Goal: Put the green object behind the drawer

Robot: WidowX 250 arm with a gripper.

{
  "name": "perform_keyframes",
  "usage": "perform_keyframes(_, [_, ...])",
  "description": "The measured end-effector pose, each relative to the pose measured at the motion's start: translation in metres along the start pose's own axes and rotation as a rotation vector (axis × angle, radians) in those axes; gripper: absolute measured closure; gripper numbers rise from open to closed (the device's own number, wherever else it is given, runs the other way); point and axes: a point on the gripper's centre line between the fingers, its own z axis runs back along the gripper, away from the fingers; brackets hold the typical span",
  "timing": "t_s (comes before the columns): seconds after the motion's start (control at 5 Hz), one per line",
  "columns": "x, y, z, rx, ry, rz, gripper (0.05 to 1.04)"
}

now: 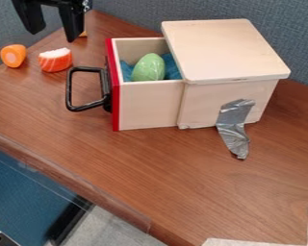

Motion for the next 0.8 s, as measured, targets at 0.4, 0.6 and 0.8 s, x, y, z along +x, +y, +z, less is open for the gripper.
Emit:
perform_keyframes(0.4, [0.007,-0.007,-0.016,0.001,0.002,-0.102,0.083])
perform_keyframes(0.6, [0.015,-0.014,-0.028,-0.009,-0.013,-0.177,0.083])
perform_keyframes(0.8, [0.024,-0.029,-0.034,-0.018,-0.056,-0.278,0.083])
